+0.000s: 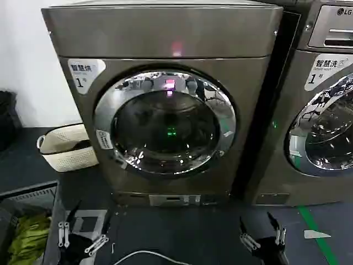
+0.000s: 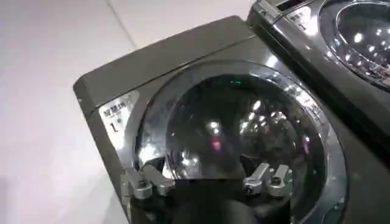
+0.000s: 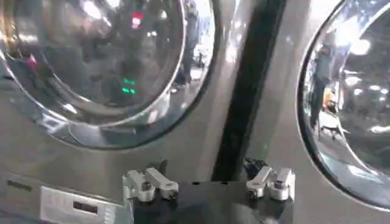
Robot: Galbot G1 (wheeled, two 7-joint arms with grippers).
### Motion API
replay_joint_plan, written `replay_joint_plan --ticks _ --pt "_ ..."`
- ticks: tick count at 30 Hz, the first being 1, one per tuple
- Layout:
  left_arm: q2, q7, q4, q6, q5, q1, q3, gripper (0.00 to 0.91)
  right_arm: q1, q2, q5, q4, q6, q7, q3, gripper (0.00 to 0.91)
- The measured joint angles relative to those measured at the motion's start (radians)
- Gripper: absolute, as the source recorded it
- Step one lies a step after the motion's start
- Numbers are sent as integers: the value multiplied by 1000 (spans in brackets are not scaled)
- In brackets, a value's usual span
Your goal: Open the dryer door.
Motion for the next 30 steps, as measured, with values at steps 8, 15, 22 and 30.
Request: replay_joint_plan --ticks 8,15,22,30 --pt "0 0 -12 0 2 10 3 907 141 -126 56 -57 -35 -27 -66 907" --pt "-22 1 -30 0 21 34 3 907 340 -235 112 -106 -89 -38 -172 907" --pt "-44 0 -46 0 42 58 -6 907 557 -325 181 -163 -132 -33 -313 907" --pt "-87 -3 -63 0 83 95 -24 907 799 -336 214 -248 -143 -27 -468 907"
